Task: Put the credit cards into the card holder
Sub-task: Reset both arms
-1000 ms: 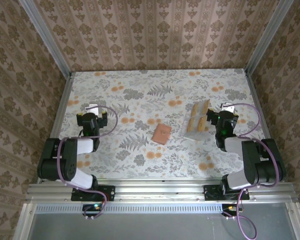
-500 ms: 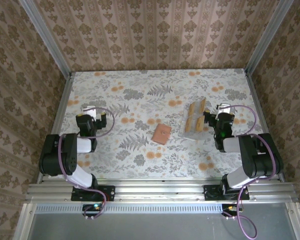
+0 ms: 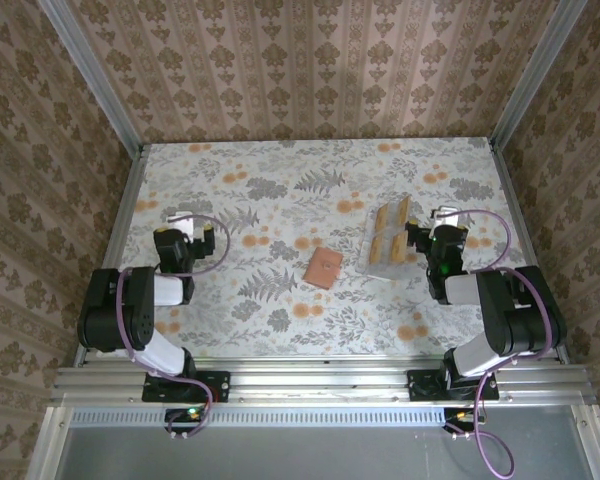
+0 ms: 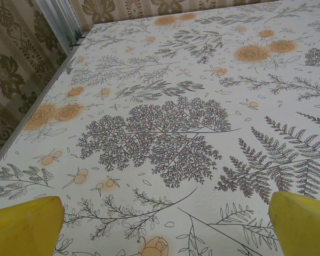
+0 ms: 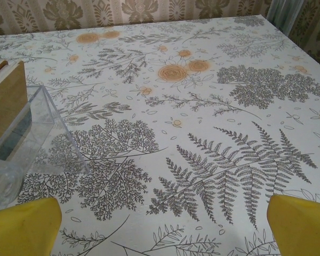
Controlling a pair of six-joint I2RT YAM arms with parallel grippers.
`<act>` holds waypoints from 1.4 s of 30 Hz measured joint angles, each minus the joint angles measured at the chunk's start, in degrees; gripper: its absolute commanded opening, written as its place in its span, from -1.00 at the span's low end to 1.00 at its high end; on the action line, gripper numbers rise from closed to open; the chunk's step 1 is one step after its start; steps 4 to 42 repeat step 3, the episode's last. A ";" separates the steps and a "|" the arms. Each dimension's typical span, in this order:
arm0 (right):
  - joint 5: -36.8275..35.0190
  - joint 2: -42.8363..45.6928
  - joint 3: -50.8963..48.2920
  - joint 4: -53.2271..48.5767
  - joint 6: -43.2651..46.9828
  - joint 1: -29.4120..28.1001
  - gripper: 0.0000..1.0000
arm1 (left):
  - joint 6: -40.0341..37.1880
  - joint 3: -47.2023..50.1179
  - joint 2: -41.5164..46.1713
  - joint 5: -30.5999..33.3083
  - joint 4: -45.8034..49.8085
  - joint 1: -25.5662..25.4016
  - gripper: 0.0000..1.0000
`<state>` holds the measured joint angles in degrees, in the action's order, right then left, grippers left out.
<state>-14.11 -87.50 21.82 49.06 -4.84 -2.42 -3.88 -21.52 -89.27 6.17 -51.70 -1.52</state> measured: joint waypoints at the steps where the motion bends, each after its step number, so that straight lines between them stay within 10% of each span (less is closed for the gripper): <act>1: 0.02 0.00 0.09 0.02 0.09 0.00 1.00 | 0.00 0.00 0.00 0.02 0.00 0.00 1.00; 42: 0.04 0.00 0.11 0.07 0.22 0.00 1.00 | 0.00 0.00 0.00 0.02 0.00 0.00 1.00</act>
